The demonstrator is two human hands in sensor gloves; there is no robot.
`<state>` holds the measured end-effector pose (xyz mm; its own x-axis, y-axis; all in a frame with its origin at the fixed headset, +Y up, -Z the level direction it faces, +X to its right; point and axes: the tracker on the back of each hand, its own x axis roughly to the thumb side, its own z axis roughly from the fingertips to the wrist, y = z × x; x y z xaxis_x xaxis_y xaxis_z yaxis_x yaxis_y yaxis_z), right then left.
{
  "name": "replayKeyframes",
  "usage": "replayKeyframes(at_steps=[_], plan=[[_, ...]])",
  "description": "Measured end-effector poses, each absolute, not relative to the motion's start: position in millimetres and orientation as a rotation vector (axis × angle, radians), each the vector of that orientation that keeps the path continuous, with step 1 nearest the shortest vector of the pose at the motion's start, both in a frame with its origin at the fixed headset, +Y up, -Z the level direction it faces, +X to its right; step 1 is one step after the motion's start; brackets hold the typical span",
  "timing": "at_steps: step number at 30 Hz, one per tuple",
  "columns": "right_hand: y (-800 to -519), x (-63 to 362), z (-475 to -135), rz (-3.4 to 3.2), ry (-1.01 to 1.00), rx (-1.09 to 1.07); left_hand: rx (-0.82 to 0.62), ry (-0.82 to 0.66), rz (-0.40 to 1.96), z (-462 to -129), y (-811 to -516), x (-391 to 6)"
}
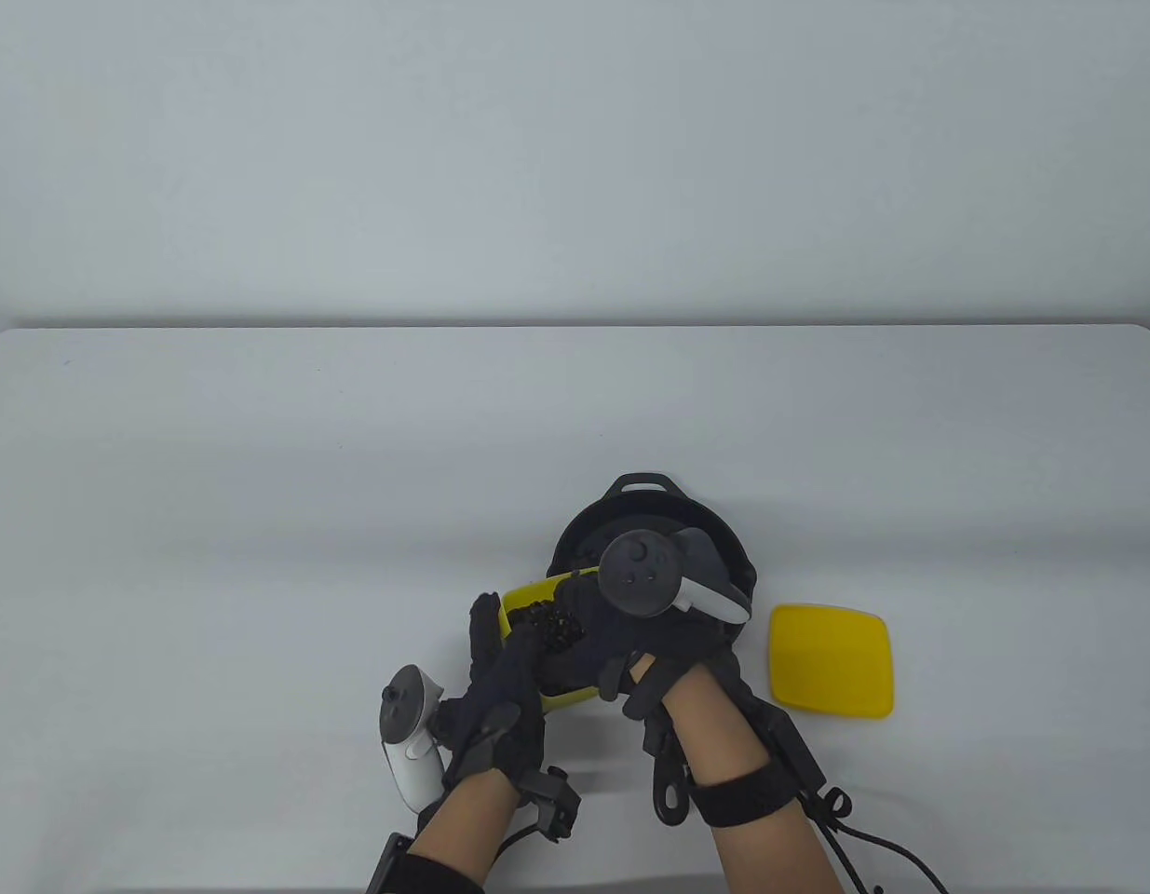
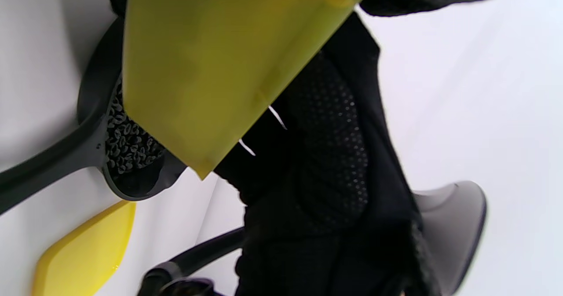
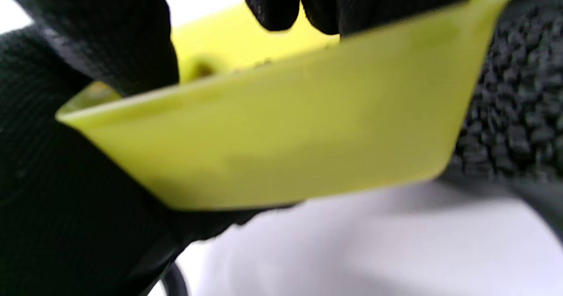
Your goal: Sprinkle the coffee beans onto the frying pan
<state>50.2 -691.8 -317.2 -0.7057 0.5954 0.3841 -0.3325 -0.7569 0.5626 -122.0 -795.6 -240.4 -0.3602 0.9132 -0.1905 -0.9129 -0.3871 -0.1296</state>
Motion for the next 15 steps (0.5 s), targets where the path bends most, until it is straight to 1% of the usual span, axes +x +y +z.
replayKeyframes(at_steps=[4, 8, 11, 15], plan=[[-704.7, 47.0, -318.1, 2.374, 0.697, 0.743, -0.266, -0.041, 1.898, -237.1, -789.1, -117.3], [-710.8, 36.4, -316.5, 2.354, 0.719, 0.77, -0.279, -0.031, 1.888, -235.6, -787.6, -115.8], [-709.2, 26.4, -313.9, 2.332, 0.7, 0.79, -0.301, -0.032, 1.914, -234.5, -787.4, -115.2], [-708.2, 24.2, -312.5, 2.36, 0.66, 0.771, -0.294, -0.032, 1.907, -234.5, -787.4, -116.2]])
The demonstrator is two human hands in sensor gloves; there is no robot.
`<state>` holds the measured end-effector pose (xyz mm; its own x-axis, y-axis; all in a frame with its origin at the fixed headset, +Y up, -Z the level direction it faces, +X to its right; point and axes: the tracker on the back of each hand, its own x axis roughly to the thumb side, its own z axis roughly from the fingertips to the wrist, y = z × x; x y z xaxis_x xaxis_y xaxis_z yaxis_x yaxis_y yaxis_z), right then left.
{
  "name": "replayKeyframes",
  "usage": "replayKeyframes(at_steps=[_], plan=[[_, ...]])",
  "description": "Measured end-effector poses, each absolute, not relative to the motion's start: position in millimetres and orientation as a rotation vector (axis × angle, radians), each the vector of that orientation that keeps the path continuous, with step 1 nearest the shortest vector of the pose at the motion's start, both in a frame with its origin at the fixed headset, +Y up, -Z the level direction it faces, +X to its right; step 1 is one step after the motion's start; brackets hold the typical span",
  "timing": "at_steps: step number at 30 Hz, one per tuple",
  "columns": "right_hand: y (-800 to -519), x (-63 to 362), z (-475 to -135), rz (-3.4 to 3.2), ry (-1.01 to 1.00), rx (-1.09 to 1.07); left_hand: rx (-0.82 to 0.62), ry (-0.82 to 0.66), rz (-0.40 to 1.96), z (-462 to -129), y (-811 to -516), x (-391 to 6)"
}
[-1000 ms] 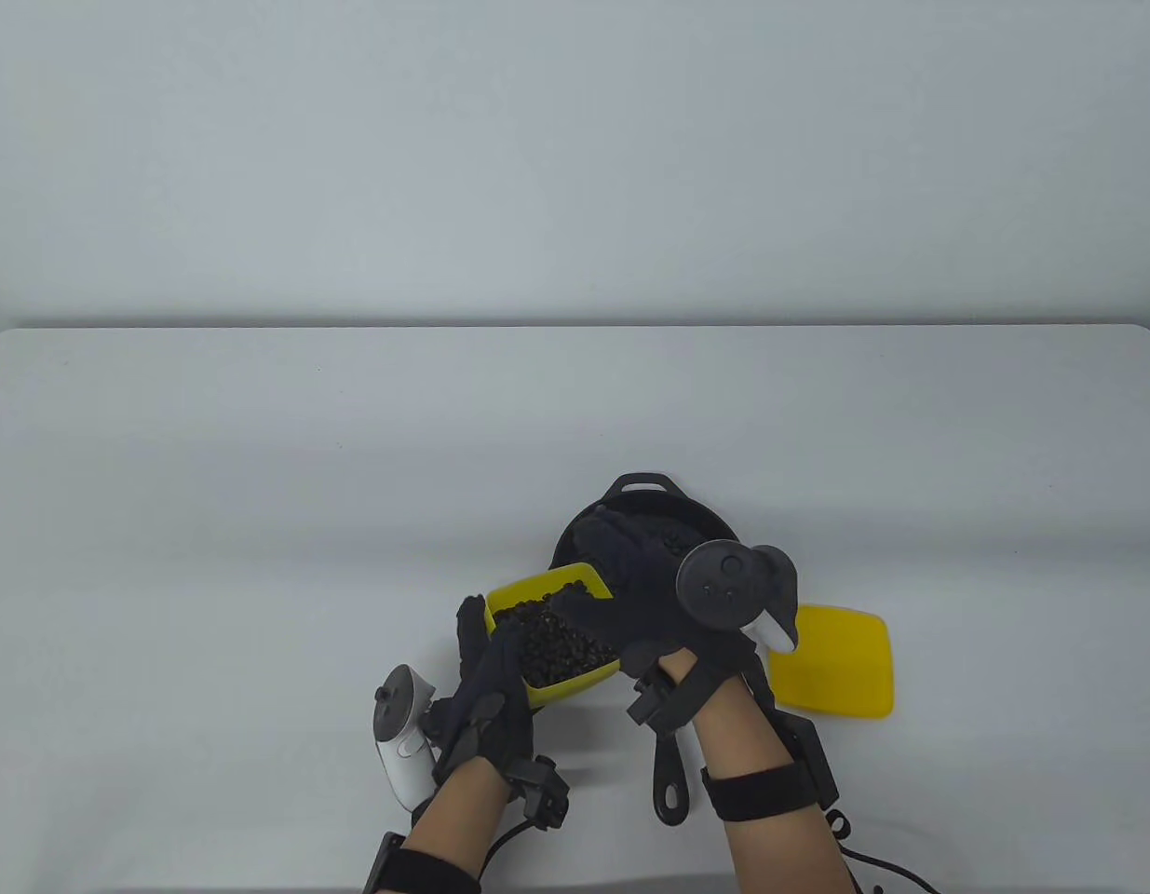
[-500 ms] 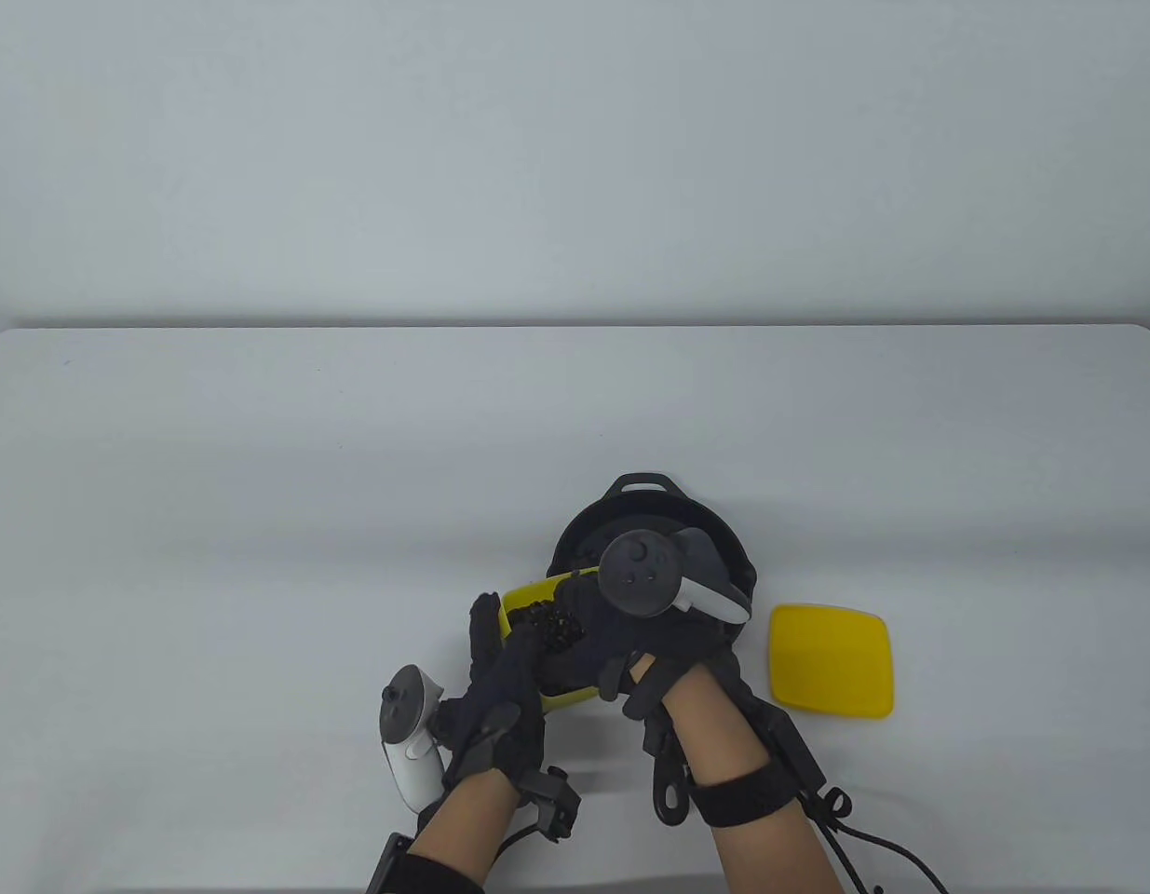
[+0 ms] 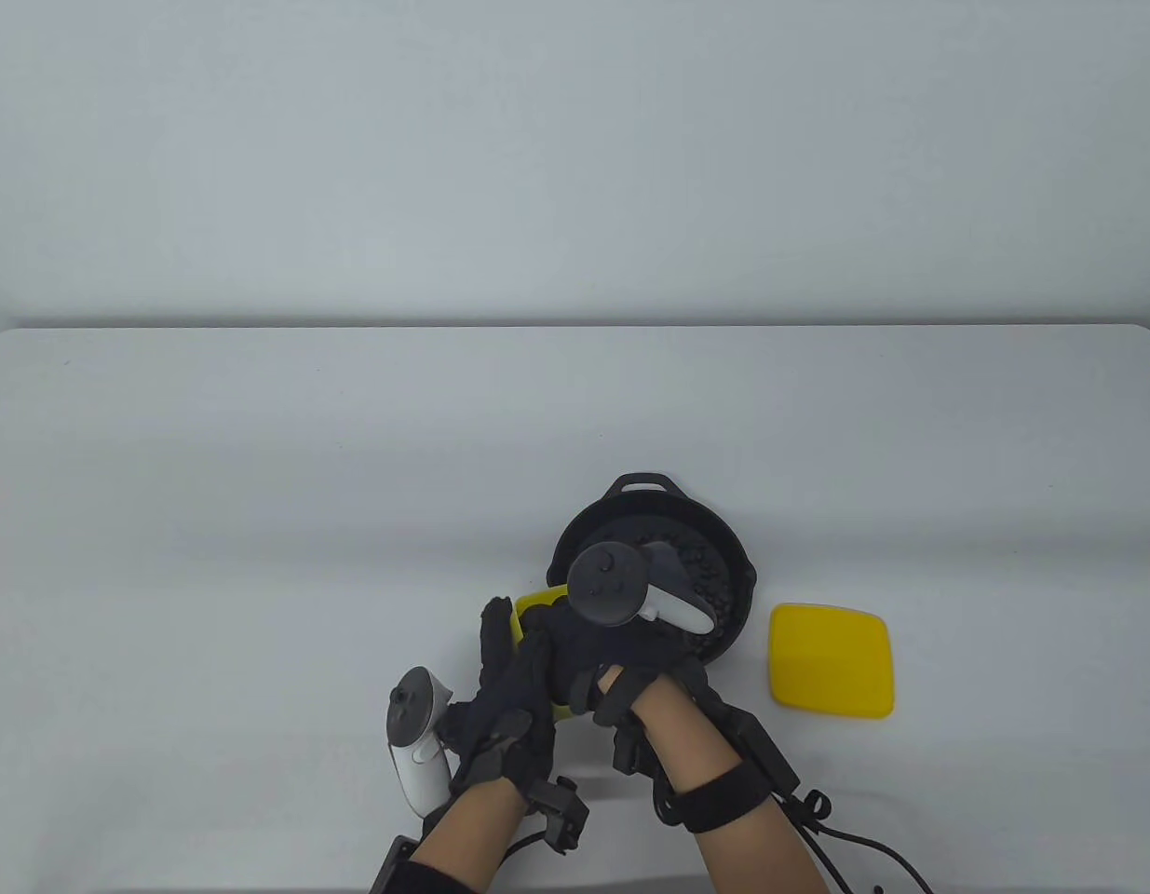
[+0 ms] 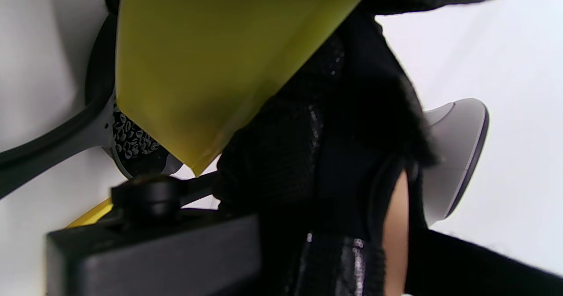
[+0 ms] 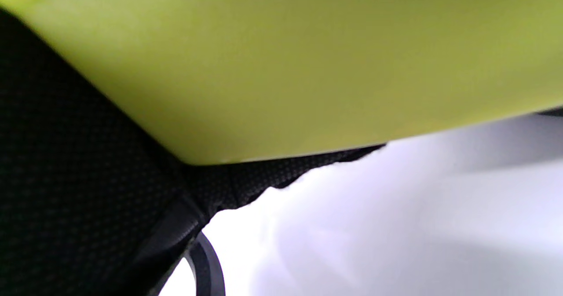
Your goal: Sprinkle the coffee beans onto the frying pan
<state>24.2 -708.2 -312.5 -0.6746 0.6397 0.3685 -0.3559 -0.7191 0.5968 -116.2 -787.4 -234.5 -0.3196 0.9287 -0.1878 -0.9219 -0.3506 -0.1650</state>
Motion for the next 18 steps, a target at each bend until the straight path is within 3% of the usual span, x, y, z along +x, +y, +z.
replayKeyframes(at_steps=[9, 18], plan=[[-711.5, 35.6, -317.3, 2.329, 0.615, 0.699, -0.366, -0.004, 1.965, -235.0, -798.3, -111.6], [-701.9, 51.4, -320.3, 2.259, 0.44, 0.613, -0.395, -0.007, 2.018, -235.2, -798.9, -109.7]])
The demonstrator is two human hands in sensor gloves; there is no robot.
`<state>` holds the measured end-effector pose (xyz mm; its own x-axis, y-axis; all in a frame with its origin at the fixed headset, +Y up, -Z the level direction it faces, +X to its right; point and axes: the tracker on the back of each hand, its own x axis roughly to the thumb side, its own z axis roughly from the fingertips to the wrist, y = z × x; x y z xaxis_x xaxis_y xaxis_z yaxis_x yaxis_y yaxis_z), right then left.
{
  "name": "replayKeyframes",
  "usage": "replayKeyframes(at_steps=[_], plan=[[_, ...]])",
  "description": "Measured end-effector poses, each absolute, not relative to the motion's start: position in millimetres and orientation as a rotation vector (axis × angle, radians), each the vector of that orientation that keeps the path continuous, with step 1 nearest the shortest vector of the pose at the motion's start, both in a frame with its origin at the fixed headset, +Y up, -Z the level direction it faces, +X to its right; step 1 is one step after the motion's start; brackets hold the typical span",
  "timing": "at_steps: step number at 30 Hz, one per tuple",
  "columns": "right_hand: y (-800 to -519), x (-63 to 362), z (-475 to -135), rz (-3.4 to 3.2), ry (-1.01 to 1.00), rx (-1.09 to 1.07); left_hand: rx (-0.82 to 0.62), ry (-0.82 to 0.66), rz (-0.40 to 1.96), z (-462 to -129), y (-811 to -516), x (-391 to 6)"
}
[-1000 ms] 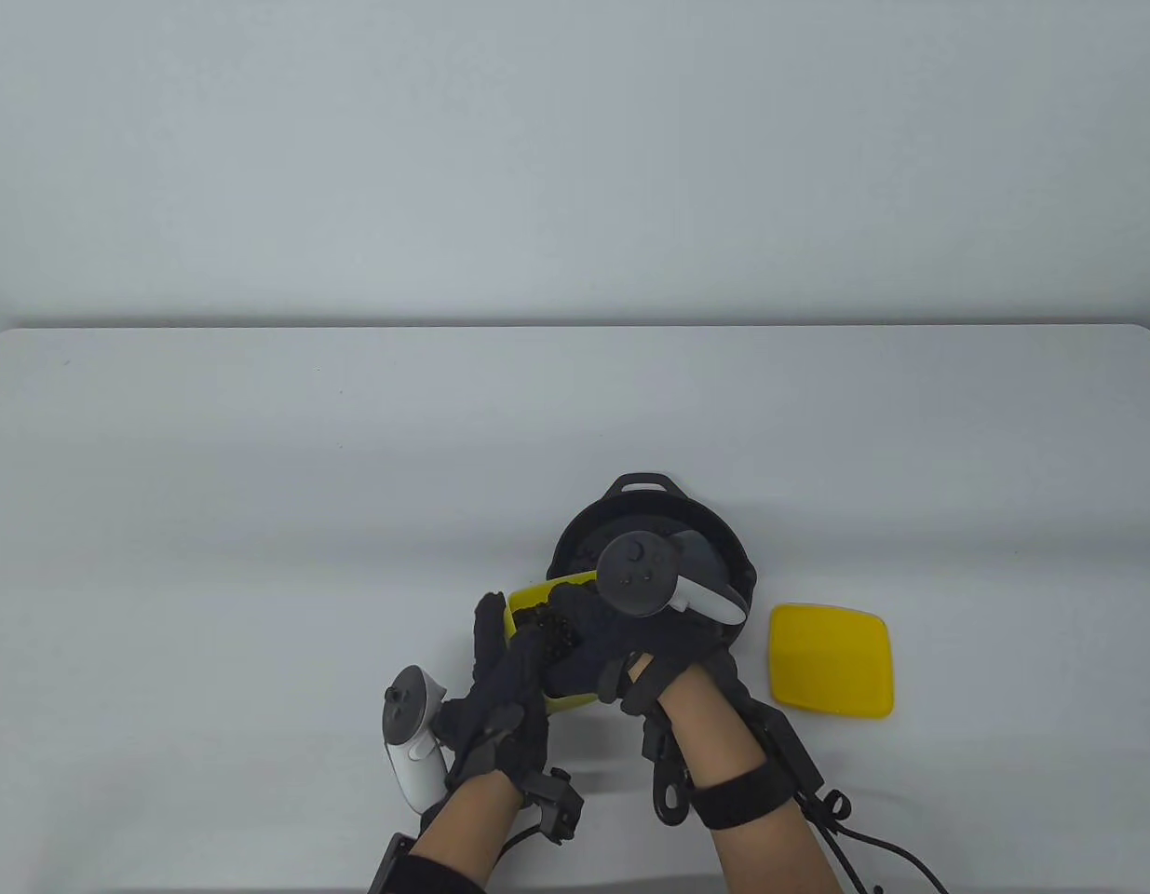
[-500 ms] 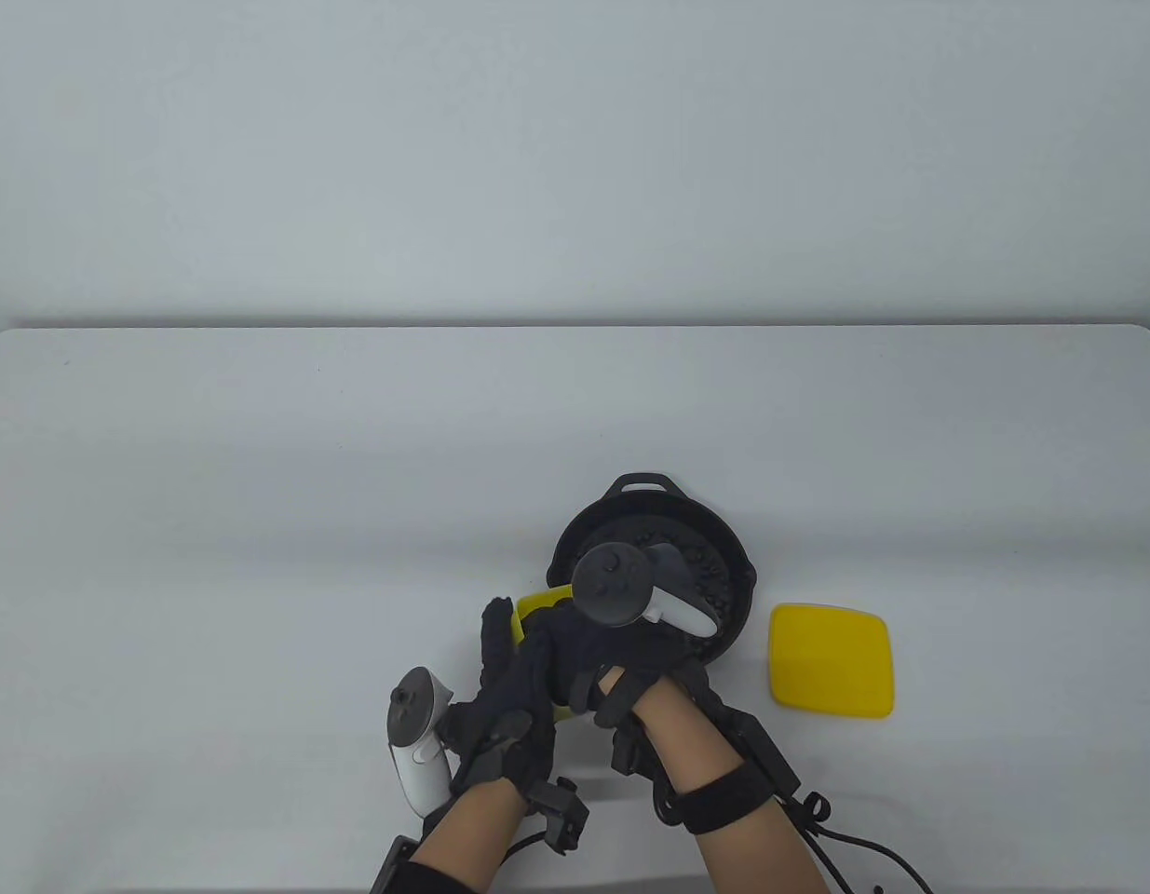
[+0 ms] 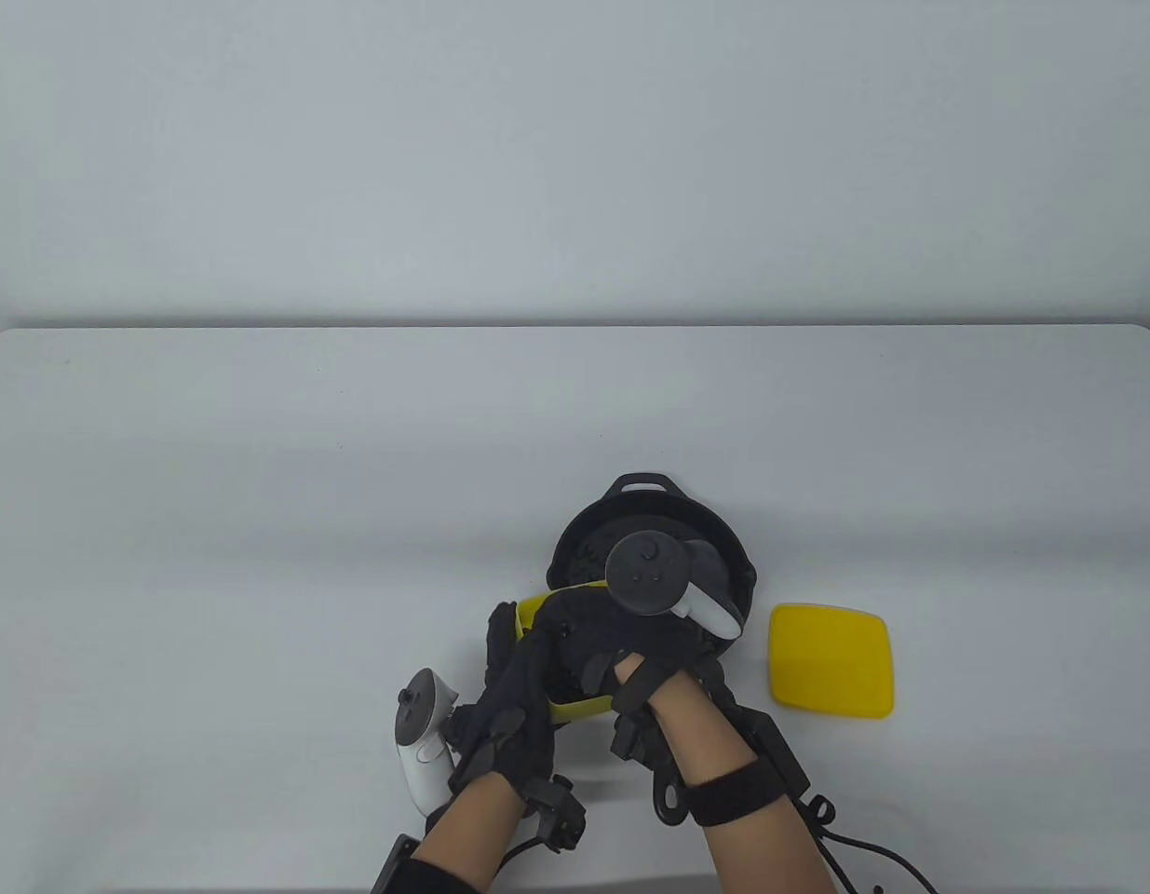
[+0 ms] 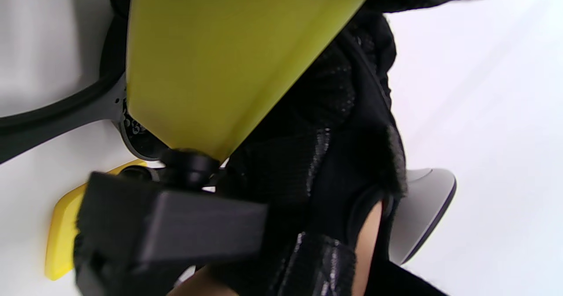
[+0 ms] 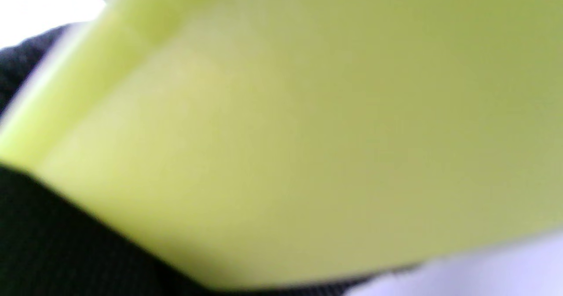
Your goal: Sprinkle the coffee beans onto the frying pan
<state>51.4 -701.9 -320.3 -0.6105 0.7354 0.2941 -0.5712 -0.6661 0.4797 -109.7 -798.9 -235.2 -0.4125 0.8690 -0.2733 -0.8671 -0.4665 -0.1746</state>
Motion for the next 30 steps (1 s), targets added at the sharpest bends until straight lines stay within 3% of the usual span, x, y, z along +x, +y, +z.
replayKeyframes(at_steps=[16, 24, 30], plan=[[-699.0, 94.4, -331.0, 2.065, 0.3, 0.386, -0.388, 0.056, 1.986, -239.4, -801.9, -119.4], [-717.0, 136.0, -343.1, 2.058, 0.225, 0.137, -0.316, 0.085, 2.027, -242.1, -801.1, -133.0], [-746.4, 136.8, -348.2, 2.167, 0.253, 0.027, -0.315, 0.105, 2.018, -242.2, -802.7, -134.3]])
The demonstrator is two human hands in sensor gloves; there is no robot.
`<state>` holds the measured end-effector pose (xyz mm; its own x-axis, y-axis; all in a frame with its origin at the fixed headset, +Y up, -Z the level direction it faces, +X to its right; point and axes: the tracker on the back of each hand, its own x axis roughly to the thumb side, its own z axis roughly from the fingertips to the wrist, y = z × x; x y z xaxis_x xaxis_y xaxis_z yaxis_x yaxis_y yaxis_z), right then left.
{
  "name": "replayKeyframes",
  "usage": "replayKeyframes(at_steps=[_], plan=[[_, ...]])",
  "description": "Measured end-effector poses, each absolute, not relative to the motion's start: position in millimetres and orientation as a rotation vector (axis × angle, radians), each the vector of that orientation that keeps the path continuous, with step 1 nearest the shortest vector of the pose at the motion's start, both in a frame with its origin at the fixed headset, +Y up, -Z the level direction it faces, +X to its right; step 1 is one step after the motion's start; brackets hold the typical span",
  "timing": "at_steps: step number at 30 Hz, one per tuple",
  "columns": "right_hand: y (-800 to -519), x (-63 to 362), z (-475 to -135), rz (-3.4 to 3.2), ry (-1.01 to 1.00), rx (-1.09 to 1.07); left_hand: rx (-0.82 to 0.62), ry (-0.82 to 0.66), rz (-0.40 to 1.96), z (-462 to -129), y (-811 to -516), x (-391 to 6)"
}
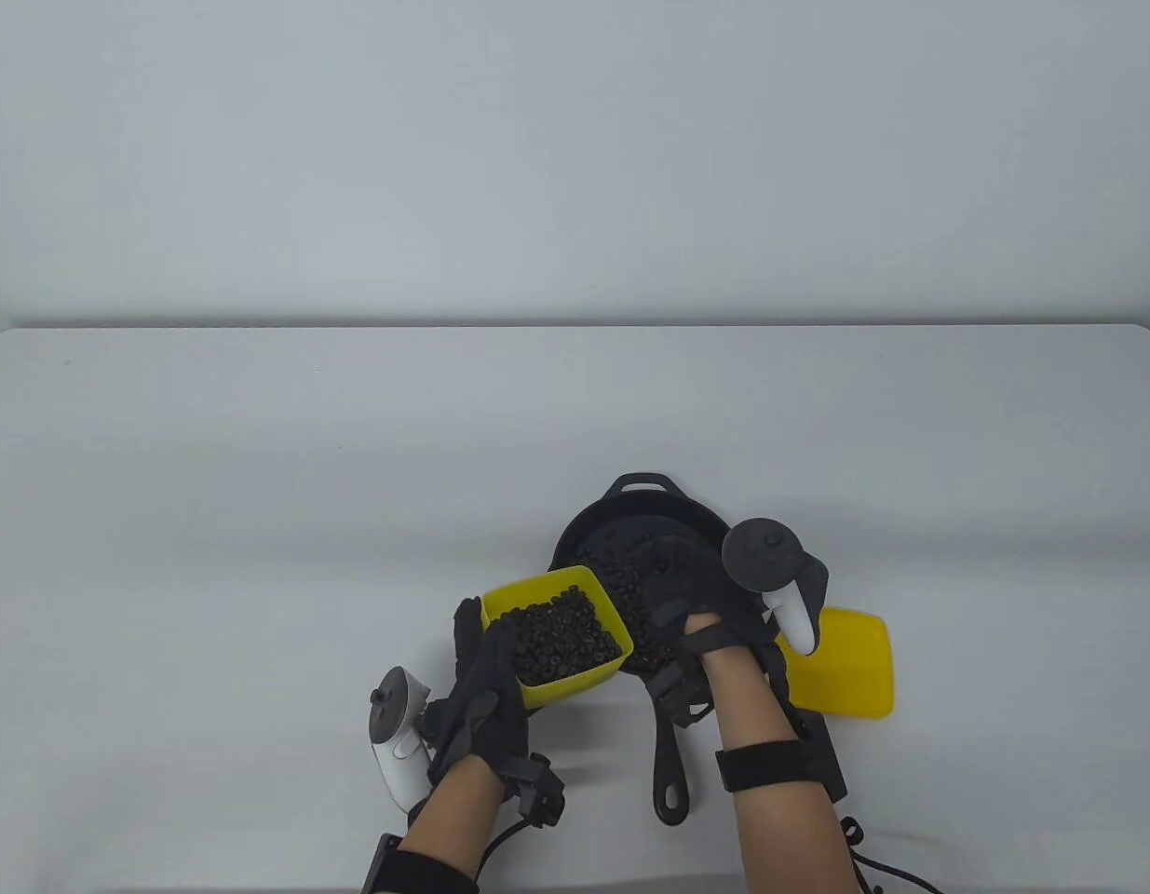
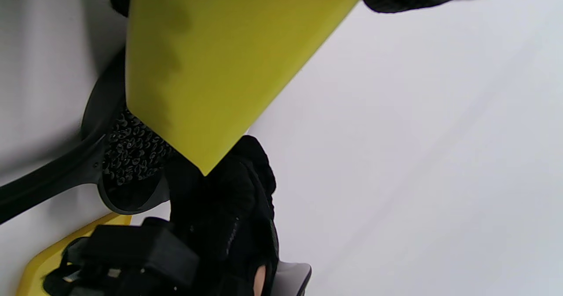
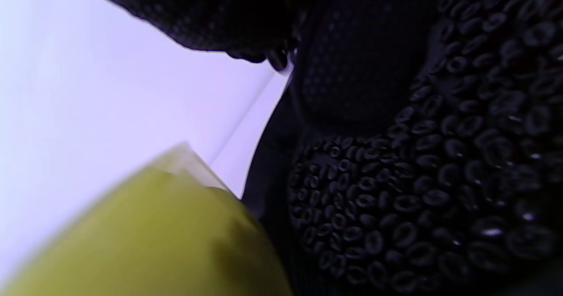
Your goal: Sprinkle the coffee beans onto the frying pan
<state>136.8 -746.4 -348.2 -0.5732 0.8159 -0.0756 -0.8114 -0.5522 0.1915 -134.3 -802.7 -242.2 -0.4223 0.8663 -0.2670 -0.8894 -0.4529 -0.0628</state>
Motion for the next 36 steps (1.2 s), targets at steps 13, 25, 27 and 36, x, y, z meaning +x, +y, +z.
replayKeyframes(at_steps=[13, 25, 27, 36], plan=[[-743.5, 161.3, -347.5, 2.368, 0.054, -0.014, -0.312, 0.106, 2.015, -242.8, -803.8, -134.6], [-726.2, 145.2, -342.2, 2.049, 0.113, 0.25, -0.308, 0.107, 2.007, -243.0, -804.3, -135.8], [-708.1, 137.4, -337.8, 2.118, 0.049, 0.318, -0.308, 0.109, 2.01, -242.9, -804.2, -135.4], [-636.3, 97.6, -290.3, 2.192, -0.622, 0.688, -0.295, 0.076, 2.011, -243.0, -802.3, -135.1]])
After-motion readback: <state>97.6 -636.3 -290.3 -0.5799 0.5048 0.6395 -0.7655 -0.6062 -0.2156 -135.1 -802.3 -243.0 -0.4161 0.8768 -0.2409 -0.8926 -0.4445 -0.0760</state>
